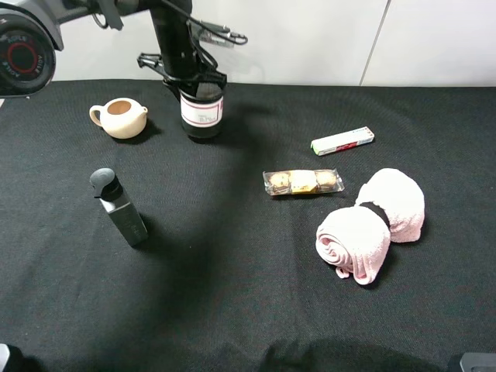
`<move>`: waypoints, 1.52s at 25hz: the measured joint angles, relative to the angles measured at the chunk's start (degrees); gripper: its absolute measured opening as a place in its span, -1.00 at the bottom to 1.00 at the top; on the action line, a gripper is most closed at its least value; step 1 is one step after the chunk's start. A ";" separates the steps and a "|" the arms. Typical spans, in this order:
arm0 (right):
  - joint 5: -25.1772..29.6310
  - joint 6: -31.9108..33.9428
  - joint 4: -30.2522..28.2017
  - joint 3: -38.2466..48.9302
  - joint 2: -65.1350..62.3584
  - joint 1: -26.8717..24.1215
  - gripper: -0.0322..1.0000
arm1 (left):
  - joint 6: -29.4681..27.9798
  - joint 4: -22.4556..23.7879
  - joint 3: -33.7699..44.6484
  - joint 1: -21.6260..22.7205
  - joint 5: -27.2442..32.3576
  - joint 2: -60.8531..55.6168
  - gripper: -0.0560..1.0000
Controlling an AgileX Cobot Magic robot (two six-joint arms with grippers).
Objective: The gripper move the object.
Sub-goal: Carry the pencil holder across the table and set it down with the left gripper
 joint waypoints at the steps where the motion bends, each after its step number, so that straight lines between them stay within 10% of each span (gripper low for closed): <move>1: 0.00 0.00 0.00 0.00 0.00 0.00 0.41 | 0.00 0.26 -1.31 0.00 1.31 0.00 -0.57; 38: 0.00 0.00 0.05 0.00 0.00 0.00 0.41 | -0.80 -4.35 -11.04 -2.04 4.55 -15.25 -0.58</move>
